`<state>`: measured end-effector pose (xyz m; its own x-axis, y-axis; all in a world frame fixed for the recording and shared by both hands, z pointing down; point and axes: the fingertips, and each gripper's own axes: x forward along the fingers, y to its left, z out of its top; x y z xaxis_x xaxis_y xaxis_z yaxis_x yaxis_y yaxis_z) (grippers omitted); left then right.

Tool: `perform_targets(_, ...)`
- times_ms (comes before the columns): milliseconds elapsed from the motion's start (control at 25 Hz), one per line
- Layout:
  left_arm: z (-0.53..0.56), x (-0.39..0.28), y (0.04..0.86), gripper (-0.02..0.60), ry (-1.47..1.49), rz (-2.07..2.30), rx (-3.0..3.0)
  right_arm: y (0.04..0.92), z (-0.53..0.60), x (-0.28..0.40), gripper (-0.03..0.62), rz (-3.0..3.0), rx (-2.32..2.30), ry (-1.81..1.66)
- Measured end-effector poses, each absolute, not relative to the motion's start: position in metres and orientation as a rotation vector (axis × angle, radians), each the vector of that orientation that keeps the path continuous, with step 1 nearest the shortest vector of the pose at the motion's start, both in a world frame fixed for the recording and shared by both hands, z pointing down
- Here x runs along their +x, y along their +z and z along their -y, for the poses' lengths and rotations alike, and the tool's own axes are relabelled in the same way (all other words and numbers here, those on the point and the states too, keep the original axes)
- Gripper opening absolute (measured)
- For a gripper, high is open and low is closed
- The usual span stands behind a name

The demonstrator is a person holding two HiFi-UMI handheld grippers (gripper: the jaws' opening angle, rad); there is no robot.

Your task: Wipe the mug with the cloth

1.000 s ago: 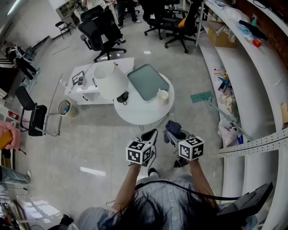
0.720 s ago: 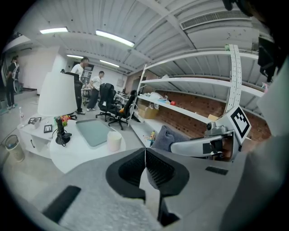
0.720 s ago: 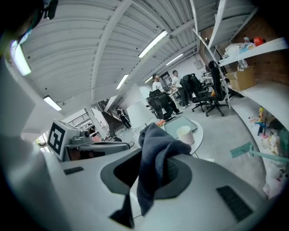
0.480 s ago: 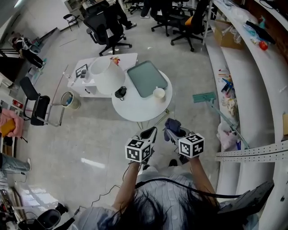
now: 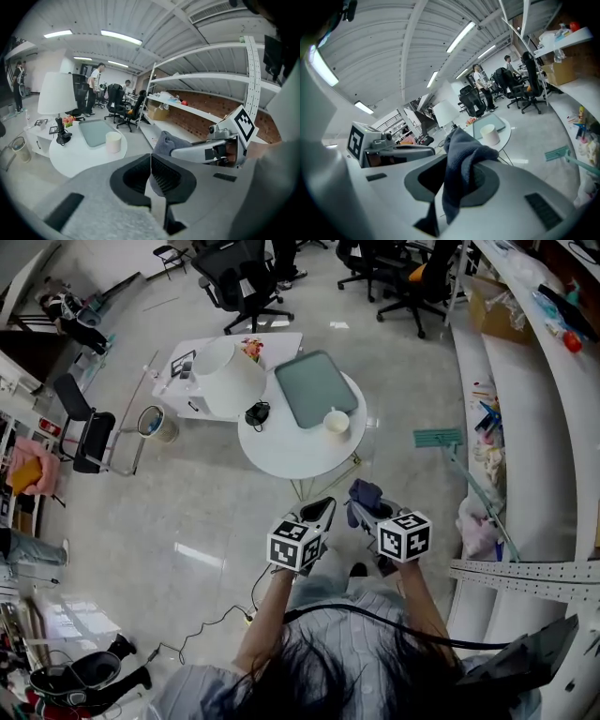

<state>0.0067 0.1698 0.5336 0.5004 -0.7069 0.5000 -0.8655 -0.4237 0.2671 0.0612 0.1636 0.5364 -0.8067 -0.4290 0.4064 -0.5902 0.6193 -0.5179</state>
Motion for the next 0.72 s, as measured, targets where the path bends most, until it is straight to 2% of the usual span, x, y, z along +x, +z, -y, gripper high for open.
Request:
perform_targets(360, -0.143, -0.004, 0.538, 0.018, 0.446, 1.298, 2.22, 0.543, -0.136, 0.059, 0.08, 2.589, 0.841, 1.007)
perform_targets(720, -0.07, -0.023, 0.538, 0.018, 0.449, 1.255, 2.277, 0.55, -0.072, 0.046, 0.08, 2.561, 0.894, 1.001)
